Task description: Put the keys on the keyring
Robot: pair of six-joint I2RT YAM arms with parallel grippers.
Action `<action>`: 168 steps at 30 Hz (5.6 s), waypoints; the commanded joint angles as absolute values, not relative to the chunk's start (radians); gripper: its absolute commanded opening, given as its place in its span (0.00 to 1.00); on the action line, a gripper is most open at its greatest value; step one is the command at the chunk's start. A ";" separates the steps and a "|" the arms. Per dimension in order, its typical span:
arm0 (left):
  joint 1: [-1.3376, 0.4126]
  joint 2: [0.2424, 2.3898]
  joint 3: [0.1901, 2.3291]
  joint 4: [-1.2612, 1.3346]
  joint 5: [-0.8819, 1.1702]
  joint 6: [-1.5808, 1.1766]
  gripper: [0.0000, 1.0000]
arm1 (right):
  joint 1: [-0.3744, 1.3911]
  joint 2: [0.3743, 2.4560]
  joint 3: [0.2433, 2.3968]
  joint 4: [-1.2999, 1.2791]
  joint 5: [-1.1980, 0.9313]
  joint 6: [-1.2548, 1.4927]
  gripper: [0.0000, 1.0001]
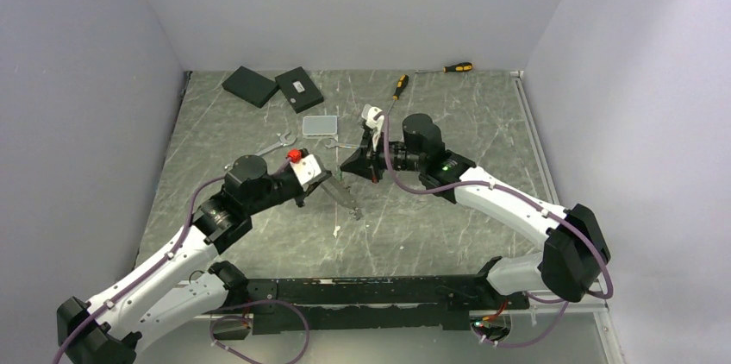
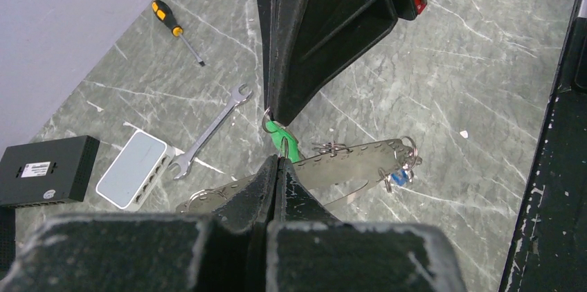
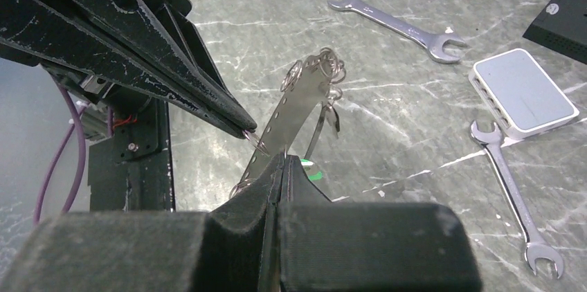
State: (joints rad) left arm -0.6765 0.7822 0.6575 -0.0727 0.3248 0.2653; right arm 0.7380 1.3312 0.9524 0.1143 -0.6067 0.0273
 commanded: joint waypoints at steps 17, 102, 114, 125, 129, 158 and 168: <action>-0.680 0.735 0.656 -0.009 0.371 0.267 0.00 | 0.733 1.286 0.949 0.144 -0.642 0.021 0.00; -0.558 0.705 0.225 1.145 0.416 -0.094 0.00 | 0.784 1.224 1.025 0.256 -0.624 0.073 0.00; -0.558 0.714 0.236 1.093 0.386 -0.083 0.00 | 0.785 1.274 1.070 0.216 -0.678 0.081 0.00; -0.551 0.709 0.230 1.096 0.334 -0.111 0.00 | 0.782 1.216 1.039 0.172 -0.590 0.037 0.00; -0.543 0.713 0.227 1.121 0.325 -0.133 0.00 | 0.780 1.212 1.034 0.165 -0.621 0.048 0.00; -0.528 0.712 0.222 1.129 0.364 -0.163 0.00 | 0.780 1.323 1.124 0.205 -0.718 0.068 0.00; -0.528 0.712 0.225 1.120 0.381 -0.163 0.00 | 0.781 1.332 1.142 0.200 -0.716 0.056 0.00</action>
State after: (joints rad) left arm -0.5312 0.7170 0.2153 1.0573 0.3687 -0.1360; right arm 0.7841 1.3338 1.0843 0.1600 -0.6941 0.0719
